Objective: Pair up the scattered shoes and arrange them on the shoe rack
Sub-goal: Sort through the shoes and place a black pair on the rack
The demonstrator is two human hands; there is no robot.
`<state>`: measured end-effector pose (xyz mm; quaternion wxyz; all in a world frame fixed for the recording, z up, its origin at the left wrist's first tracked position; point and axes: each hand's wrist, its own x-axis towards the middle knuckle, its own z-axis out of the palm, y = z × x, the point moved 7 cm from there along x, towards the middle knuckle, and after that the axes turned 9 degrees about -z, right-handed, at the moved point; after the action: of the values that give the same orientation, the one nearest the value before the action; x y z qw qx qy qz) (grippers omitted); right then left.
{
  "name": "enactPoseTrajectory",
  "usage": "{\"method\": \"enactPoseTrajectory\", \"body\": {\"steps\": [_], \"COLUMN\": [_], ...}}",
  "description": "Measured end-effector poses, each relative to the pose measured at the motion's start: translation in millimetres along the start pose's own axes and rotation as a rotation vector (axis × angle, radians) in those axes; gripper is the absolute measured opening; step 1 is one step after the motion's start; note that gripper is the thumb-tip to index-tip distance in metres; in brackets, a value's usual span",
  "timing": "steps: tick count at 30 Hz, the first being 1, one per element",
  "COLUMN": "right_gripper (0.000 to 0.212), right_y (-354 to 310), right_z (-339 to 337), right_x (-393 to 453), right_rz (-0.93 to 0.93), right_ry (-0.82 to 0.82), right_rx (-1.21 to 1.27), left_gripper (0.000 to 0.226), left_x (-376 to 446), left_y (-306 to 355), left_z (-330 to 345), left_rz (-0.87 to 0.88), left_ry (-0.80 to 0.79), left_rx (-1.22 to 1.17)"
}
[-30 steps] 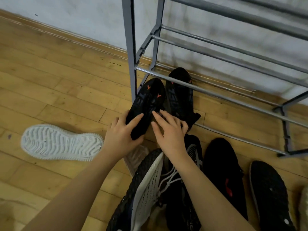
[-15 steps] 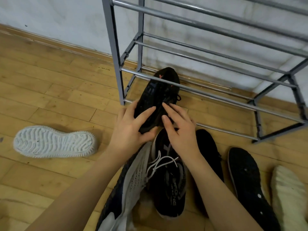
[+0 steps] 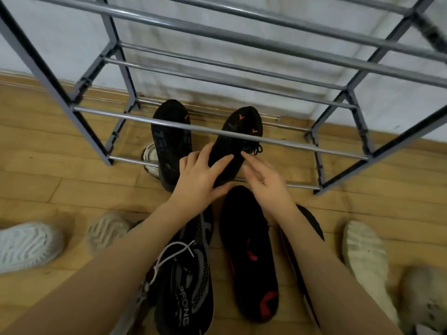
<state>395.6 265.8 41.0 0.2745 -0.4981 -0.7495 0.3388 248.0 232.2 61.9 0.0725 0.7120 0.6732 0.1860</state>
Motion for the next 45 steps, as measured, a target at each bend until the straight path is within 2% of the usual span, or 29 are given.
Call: {"method": "enactPoseTrajectory", "body": {"steps": [2, 4, 7, 9, 12, 14, 17, 20, 23, 27, 31, 36, 40, 45], "right_gripper": [0.055, 0.048, 0.044, 0.046, 0.05, 0.056, 0.065, 0.071, 0.063, 0.052, 0.048, 0.042, 0.042, 0.046], "right_y": [6.7, 8.7, 2.6, -7.5, -11.3, -7.6, -1.4, -4.5, -7.5, -19.1, -37.1, -43.0, -45.0, -46.2], "right_z": [5.5, 17.2, 31.7, 41.6, 62.9, 75.7, 85.3, 84.3, 87.8, 92.0, 107.4, 127.0, 135.5, 144.5], "right_x": [11.3, 15.1, 11.6, 9.2, 8.7, 7.2, 4.5, 4.7, 5.5, 4.6, 18.6, 36.8, 52.5, 64.2], "right_rz": [0.028, 0.063, 0.037, -0.023, 0.025, 0.093, 0.138, 0.108, 0.094, 0.006, -0.115, -0.147, -0.143, -0.142], "right_ry": [-0.065, -0.122, -0.116, -0.138, -0.216, -0.246, -0.254, -0.236, -0.174, -0.061, -0.122, -0.165, -0.2, -0.234], "right_rx": [-0.002, -0.033, -0.074, -0.145, -0.37, -0.446, -0.405, -0.407, -0.326, -0.166, -0.205, -0.251, -0.273, -0.361], "left_gripper": [0.063, 0.073, 0.071, 0.064, 0.066, 0.071, 0.077, 0.071, 0.062, 0.048, 0.045, 0.043, 0.04, 0.058], "left_x": [11.0, 13.8, 3.5, -4.8, -16.2, -21.0, -17.3, -11.0, -9.3, -7.6, -8.5, -14.2, -10.9, -2.7], "left_y": [-6.0, -16.5, -32.5, -52.8, -82.8, -87.7, -91.3, -93.1, -94.5, -102.4, -112.2, -138.2, -152.0, -160.5], "left_z": [14.3, 31.5, 25.5, 15.9, 21.7, 28.0, 26.1, 23.7, 21.3, 5.1, -13.7, -15.3, -5.0, 5.8], "left_rz": [-0.011, -0.039, -0.046, -0.119, -0.268, -0.277, -0.26, -0.266, -0.245, -0.127, -0.048, -0.016, -0.069, -0.236], "left_ry": [-0.088, -0.207, -0.123, -0.06, -0.165, -0.233, -0.214, -0.193, -0.144, -0.03, 0.039, 0.049, 0.064, 0.008], "left_rx": [0.019, 0.046, 0.044, 0.034, 0.05, 0.097, 0.152, 0.139, 0.04, -0.161, -0.211, -0.192, -0.141, -0.081]}}
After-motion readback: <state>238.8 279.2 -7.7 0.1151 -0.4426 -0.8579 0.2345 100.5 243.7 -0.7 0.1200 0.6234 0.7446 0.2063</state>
